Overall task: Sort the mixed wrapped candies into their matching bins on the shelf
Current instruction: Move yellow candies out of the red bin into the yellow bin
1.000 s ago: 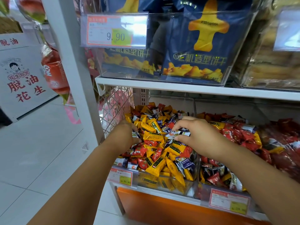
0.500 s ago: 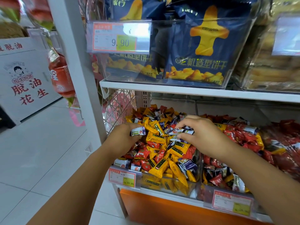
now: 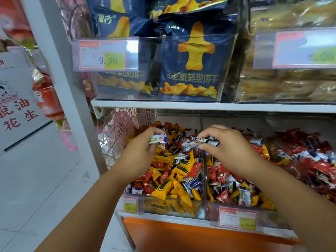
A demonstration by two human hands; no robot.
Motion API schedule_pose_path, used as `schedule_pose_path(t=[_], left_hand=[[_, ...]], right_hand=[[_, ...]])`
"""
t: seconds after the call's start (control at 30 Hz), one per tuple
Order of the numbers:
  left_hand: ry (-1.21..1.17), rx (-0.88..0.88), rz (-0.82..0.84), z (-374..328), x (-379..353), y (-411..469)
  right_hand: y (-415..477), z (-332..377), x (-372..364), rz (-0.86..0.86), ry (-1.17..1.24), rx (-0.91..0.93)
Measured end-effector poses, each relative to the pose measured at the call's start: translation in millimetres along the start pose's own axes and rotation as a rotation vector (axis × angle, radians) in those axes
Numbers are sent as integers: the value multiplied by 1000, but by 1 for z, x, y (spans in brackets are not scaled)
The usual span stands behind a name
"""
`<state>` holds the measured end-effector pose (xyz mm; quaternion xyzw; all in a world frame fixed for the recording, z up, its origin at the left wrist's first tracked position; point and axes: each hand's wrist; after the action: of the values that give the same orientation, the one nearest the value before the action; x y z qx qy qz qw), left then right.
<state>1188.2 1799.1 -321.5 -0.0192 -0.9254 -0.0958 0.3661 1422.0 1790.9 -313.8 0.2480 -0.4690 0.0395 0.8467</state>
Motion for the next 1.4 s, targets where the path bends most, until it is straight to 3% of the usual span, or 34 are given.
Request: schedule_pose_path(t=[0.3,0.47,0.6,0.77,0.93,1.13,1.27,1.4], left_hand=[[-69,-239,257,-119,-102,-10],[-6,-413,307,-189,-190,8],[101,-445,337,-233,-243,29],[214,-442,390,-240,-267,43],[200,-483,330,-227,-243,38],[188,-486,208,-168,-149,5],[270,-353,138,-95,-67,-18],[365,-159,49,-21,-2,-44]], right_hand=[[-94,-83,86,-176,-164,-285],[-136,-146,120,-337,-210,-510],[-144,-173,130,-342,-206,-567],[-154,-186,135,-258,-117,-608],[-151,-173,142,-151,-41,-624],[-120,-108,132,-176,-79,-356],[-88,-48,104,-57,-46,-127],[-53,11,58,181,-39,43]])
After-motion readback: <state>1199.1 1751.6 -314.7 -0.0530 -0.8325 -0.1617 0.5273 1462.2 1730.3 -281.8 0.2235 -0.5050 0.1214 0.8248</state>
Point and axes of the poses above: each hand's wrist, its own y-axis towards the middle knuckle, its own x-axis out of the back of the hand, z = x × y, and after that the axes turned 5 degrees about x, right-handed
